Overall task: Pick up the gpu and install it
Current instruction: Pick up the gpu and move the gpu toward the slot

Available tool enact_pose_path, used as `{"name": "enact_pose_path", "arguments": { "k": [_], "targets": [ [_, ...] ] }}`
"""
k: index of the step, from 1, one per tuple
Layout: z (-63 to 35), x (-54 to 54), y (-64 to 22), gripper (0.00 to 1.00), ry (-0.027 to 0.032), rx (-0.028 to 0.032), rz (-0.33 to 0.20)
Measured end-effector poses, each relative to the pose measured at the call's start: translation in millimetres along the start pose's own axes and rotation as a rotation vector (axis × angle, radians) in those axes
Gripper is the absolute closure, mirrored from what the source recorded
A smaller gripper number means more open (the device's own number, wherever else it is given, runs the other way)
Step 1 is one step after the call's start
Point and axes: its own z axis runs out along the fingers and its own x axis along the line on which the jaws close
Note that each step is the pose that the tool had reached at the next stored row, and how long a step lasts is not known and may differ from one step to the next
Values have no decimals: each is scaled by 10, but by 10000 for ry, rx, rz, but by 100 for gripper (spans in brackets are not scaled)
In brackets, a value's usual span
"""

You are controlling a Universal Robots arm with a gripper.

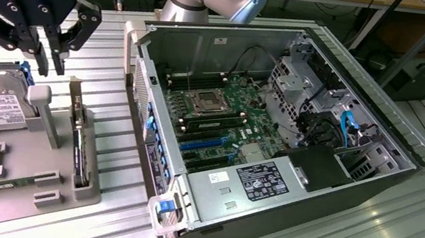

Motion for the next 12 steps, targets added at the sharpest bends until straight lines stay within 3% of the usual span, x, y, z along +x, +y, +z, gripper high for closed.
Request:
{"name": "enact_pose_path", "arguments": {
  "k": [1, 3, 4, 5, 7, 8, 10, 11, 12],
  "targets": [
    [0, 0, 0, 76, 0, 0, 0],
    [0, 0, 0, 64, 0, 0, 0],
    [0, 0, 0, 64, 0, 0, 0],
    [0, 0, 0, 52, 0, 0, 0],
    [0, 0, 0, 46, 0, 0, 0],
    [0, 0, 0, 34, 0, 0, 0],
    [13, 1, -1, 34, -2, -2, -5],
    [36, 1, -2, 28, 0, 0, -19],
    [52, -1, -2, 28, 2, 0, -20]
  ]
}}
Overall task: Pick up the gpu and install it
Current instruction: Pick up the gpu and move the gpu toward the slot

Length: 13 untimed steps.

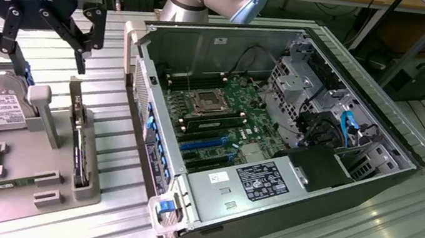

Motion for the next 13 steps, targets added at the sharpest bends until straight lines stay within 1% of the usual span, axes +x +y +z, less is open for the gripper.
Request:
{"name": "enact_pose_path", "arguments": {
  "k": [2, 4, 7, 13],
  "targets": [
    [36, -3, -7, 28, 0, -1, -1],
    [67, -4, -37, 28, 3, 1, -2],
    [145, -4, -74, 28, 5, 0, -2],
    [214, -7, -78, 28, 6, -1, -2]
  ]
}}
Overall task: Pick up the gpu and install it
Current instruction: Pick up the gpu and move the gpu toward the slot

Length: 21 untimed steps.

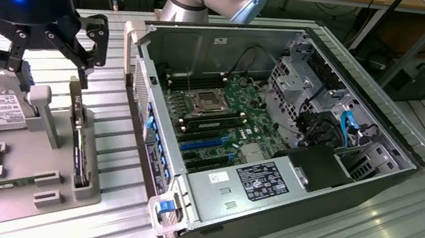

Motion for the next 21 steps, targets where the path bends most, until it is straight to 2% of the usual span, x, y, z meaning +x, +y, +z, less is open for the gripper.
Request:
{"name": "enact_pose_path", "arguments": {
  "k": [21],
  "targets": [
    [187, 3, -9, 28, 0, 0, -1]
  ]
}}
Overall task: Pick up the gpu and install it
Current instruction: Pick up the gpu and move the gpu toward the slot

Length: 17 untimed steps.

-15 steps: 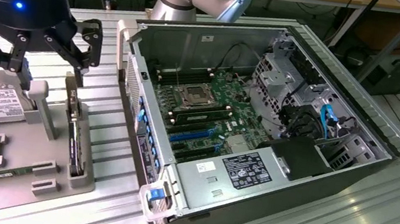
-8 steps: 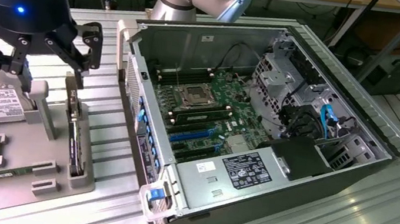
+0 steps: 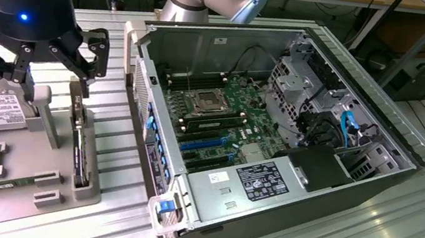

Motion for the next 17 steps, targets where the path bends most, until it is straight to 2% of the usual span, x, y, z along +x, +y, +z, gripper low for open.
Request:
{"name": "enact_pose_path", "arguments": {
  "k": [12, 17],
  "targets": [
    [115, 3, -6, 28, 12, -1, 1],
    [149, 3, -8, 28, 18, -25, 2]
  ]
}}
